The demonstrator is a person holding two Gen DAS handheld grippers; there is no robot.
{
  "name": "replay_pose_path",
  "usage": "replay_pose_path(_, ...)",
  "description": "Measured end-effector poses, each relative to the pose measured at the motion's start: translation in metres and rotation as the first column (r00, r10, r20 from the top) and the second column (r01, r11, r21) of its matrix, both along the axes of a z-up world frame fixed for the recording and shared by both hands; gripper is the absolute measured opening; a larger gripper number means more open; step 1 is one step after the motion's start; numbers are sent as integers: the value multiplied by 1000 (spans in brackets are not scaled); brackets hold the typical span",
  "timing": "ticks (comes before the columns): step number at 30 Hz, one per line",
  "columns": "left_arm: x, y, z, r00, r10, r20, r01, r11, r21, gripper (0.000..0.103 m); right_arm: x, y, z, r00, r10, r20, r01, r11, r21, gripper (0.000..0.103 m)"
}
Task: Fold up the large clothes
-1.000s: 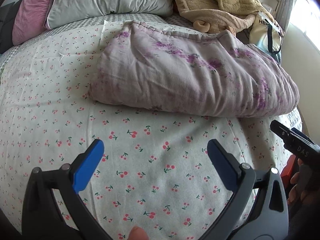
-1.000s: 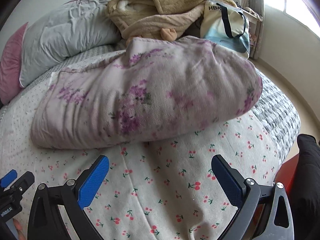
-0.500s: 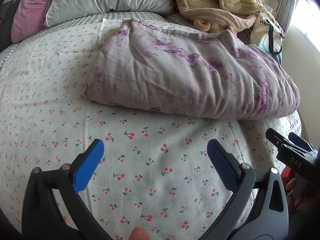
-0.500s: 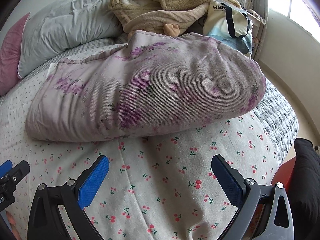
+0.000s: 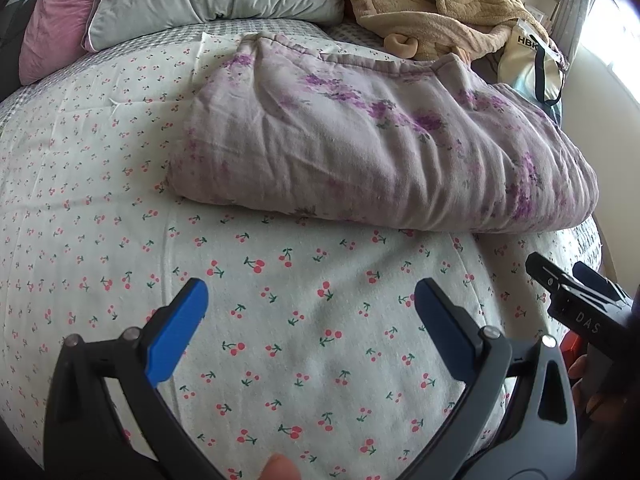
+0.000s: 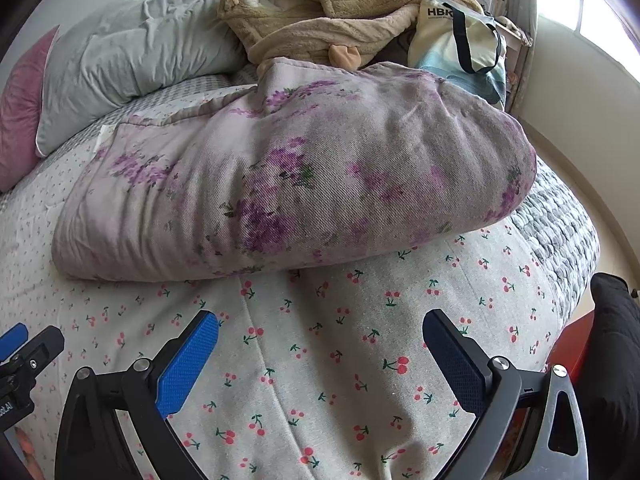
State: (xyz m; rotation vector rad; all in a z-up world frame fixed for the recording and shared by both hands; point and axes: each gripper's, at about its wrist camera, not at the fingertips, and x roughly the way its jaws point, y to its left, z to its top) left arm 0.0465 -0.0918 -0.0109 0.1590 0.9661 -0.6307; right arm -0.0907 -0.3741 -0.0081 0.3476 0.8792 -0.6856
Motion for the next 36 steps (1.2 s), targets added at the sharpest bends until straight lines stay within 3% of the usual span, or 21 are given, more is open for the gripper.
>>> replay_pose_path(36,-2,-3,-4,1000,-13,-1,13,1000,18,102,-2,-2,-2,1000,-11,2,11,1000,25,103)
